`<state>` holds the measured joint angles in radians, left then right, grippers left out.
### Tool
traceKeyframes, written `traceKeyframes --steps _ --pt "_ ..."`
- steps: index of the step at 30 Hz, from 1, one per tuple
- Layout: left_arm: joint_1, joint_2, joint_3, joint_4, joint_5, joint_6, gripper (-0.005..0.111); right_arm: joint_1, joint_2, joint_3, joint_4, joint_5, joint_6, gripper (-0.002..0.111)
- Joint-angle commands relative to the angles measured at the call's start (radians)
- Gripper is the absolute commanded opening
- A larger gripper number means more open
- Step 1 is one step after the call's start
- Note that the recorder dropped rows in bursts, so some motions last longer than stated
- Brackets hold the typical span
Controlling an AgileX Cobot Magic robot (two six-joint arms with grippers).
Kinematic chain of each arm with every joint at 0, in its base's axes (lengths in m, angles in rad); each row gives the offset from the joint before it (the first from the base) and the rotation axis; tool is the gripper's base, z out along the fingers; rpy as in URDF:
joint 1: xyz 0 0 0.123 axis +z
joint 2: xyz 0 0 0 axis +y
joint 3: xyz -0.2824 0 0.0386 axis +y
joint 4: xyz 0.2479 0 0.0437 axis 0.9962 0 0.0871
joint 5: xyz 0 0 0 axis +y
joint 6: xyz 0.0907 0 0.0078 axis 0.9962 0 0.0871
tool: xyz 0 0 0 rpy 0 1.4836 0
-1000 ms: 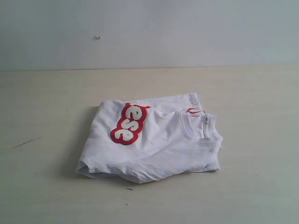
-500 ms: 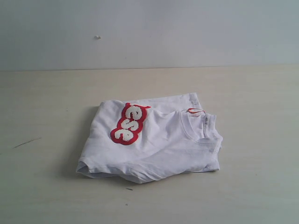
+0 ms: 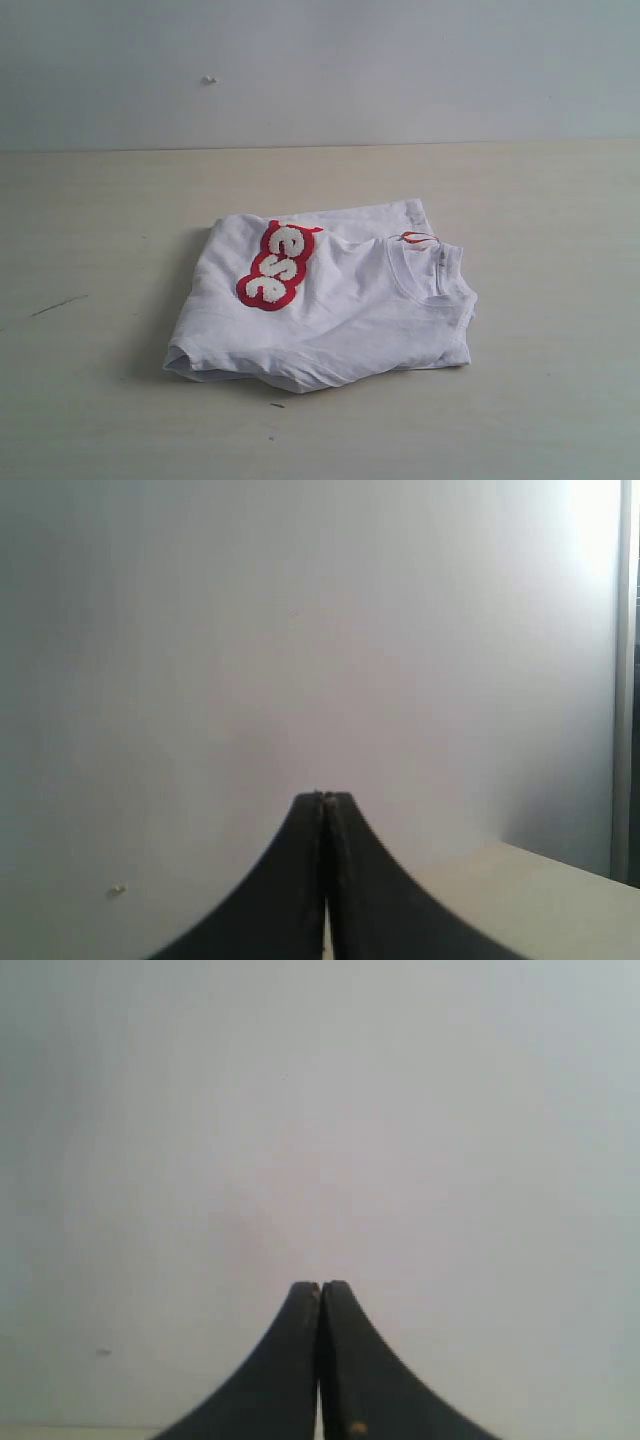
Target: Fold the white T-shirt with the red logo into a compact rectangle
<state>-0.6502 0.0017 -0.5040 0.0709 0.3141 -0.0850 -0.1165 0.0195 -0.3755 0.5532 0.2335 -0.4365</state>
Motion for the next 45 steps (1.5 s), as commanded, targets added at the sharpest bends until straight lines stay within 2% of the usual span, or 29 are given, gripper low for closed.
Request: traceKeyframes --steps 1,4,5,10,15,24,45 --pt "0.002 -0.002 0.004 0.001 -0.002 0.0 0.0 -0.008 -0.02 0.073 -0.43 -0.088 0.333 0.0" --pt "0.002 -0.002 0.004 0.001 -0.002 0.0 0.0 -0.008 -0.02 0.134 -0.682 -0.154 0.582 0.0" --pt "0.002 -0.002 0.004 0.001 -0.002 0.0 0.0 -0.008 -0.02 0.154 -0.716 -0.188 0.611 0.0" --pt "0.002 -0.002 0.004 0.001 -0.002 0.002 0.0 -0.008 -0.02 0.309 -0.68 -0.37 0.523 0.0" --pt "0.002 -0.002 0.004 0.001 -0.002 0.002 0.0 -0.008 -0.02 0.375 -0.682 -0.336 0.507 0.0" --pt "0.002 -0.002 0.004 0.001 -0.002 0.002 0.0 -0.006 -0.02 0.375 -0.631 0.022 0.378 0.0" --pt "0.002 -0.002 0.004 0.001 -0.002 0.002 0.0 -0.006 -0.02 0.375 -0.594 0.026 0.421 0.0"
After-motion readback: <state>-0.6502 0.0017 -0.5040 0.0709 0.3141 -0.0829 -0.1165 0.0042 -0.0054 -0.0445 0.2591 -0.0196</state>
